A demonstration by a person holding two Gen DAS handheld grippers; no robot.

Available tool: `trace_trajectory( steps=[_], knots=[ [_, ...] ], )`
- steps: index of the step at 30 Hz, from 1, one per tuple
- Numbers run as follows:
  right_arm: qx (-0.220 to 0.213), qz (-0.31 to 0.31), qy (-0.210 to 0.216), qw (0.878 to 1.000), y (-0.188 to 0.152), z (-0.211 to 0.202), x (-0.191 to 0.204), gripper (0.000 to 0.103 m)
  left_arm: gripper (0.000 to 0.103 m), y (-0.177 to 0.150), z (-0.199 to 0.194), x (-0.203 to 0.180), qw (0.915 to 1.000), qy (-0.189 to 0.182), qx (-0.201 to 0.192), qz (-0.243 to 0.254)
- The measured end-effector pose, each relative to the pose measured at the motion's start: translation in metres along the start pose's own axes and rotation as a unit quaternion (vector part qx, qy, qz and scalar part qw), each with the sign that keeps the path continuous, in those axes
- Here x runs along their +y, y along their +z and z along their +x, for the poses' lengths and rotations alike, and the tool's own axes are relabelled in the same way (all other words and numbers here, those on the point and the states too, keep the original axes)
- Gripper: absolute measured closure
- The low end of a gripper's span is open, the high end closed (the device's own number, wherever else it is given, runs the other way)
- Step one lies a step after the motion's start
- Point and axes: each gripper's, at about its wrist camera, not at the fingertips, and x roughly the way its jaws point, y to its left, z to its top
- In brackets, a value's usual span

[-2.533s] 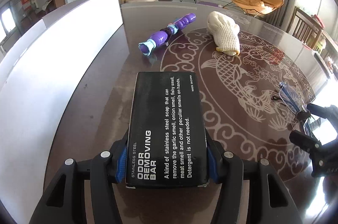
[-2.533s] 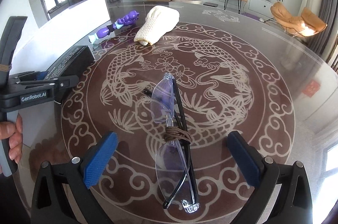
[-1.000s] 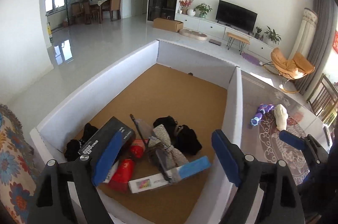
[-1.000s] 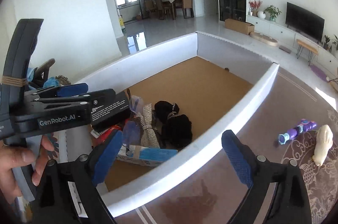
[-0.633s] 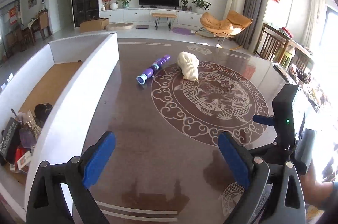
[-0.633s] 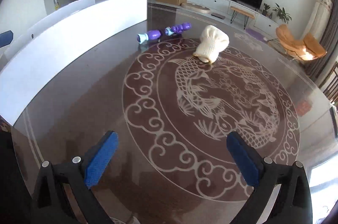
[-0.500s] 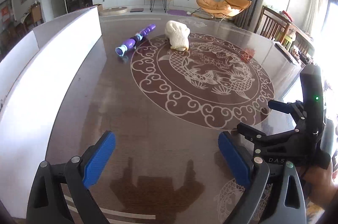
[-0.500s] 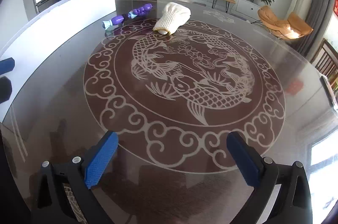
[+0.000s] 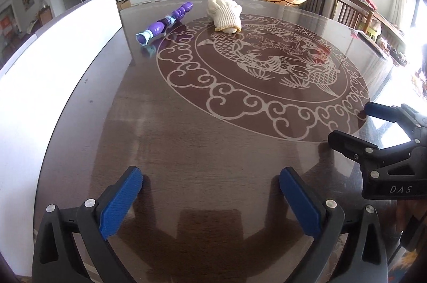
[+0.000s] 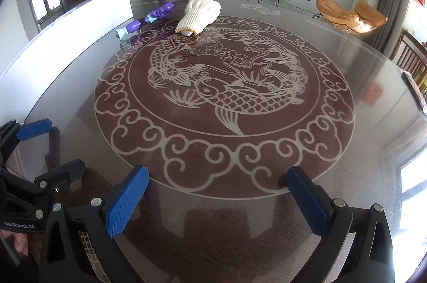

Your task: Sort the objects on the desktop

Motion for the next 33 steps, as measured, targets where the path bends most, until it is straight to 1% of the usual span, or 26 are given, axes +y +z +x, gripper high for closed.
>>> trace_trajectory(
  steps=[19, 24, 28, 31, 33],
  knots=[
    [0.0, 0.001, 0.0, 1.0, 0.0, 0.0, 0.0, 0.0, 0.0, 0.0, -0.001, 0.001, 1.0, 0.004, 0.0, -0.003],
    [0.0, 0.001, 0.0, 1.0, 0.0, 0.0, 0.0, 0.0, 0.0, 0.006, 0.004, 0.018, 0.9991, 0.025, 0.001, -0.032],
    [0.0, 0.001, 0.0, 1.0, 0.0, 0.0, 0.001, 0.0, 0.0, 0.019, 0.015, 0.034, 0.9993, 0.023, 0.002, -0.031],
    [0.001, -0.002, 0.0, 1.0, 0.001, 0.002, 0.002, 0.0, 0.0, 0.017, 0.015, 0.036, 0.9992, 0.024, -0.001, -0.032],
    [0.013, -0.021, 0.013, 1.0, 0.015, 0.011, 0.003, 0.0, 0.0, 0.016, 0.014, 0.036, 0.9991, 0.025, -0.002, -0.035]
  ],
)
